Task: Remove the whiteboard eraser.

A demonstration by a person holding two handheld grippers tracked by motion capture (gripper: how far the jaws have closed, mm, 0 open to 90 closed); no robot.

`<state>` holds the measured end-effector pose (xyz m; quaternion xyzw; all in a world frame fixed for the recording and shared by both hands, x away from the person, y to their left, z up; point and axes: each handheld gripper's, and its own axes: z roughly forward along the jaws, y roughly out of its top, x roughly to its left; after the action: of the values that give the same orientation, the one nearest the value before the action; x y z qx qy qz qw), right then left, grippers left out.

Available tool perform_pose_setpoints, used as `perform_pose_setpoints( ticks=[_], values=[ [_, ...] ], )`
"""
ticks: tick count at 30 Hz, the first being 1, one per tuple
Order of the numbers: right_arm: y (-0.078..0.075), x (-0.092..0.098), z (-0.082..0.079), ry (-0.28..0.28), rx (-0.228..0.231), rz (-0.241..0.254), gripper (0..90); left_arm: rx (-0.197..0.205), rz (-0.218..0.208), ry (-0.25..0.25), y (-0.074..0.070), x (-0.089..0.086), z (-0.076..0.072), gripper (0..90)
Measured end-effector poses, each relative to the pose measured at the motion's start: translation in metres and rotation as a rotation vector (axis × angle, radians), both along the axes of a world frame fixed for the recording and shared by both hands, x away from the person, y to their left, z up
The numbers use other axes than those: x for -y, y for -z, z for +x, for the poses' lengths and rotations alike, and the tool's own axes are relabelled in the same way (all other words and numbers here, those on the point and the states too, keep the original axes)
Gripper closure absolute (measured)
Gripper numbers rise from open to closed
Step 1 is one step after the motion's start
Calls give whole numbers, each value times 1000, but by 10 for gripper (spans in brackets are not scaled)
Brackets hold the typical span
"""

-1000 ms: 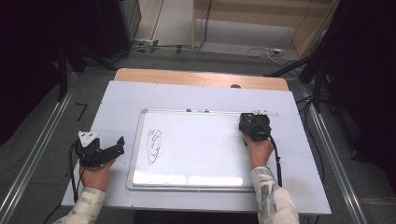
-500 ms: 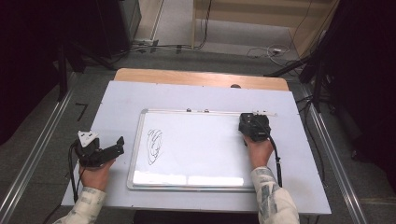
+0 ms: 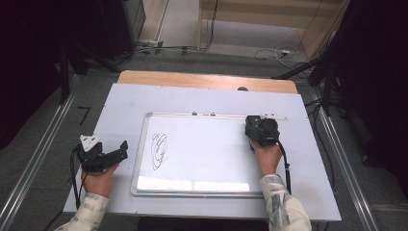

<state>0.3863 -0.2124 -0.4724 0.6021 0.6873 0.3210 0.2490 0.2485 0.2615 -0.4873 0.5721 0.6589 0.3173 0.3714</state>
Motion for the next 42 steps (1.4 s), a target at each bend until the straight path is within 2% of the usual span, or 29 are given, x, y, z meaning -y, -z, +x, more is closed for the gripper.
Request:
perform_pose_setpoints(
  ticks=[10, 18, 31, 42],
  values=[
    [-9, -14, -18, -66, 8, 6, 386, 6, -2, 3, -1, 0, -1, 30],
    [-11, -28, -31, -96, 7, 13, 386, 5, 0, 0, -1, 0, -2, 30],
    [-9, -56, -43, -164, 10, 11, 386, 6, -3, -2, -1, -1, -3, 30],
    [-5, -74, -45, -200, 5, 17, 386, 4, -5, 0, -1, -1, -2, 30]
  ],
)
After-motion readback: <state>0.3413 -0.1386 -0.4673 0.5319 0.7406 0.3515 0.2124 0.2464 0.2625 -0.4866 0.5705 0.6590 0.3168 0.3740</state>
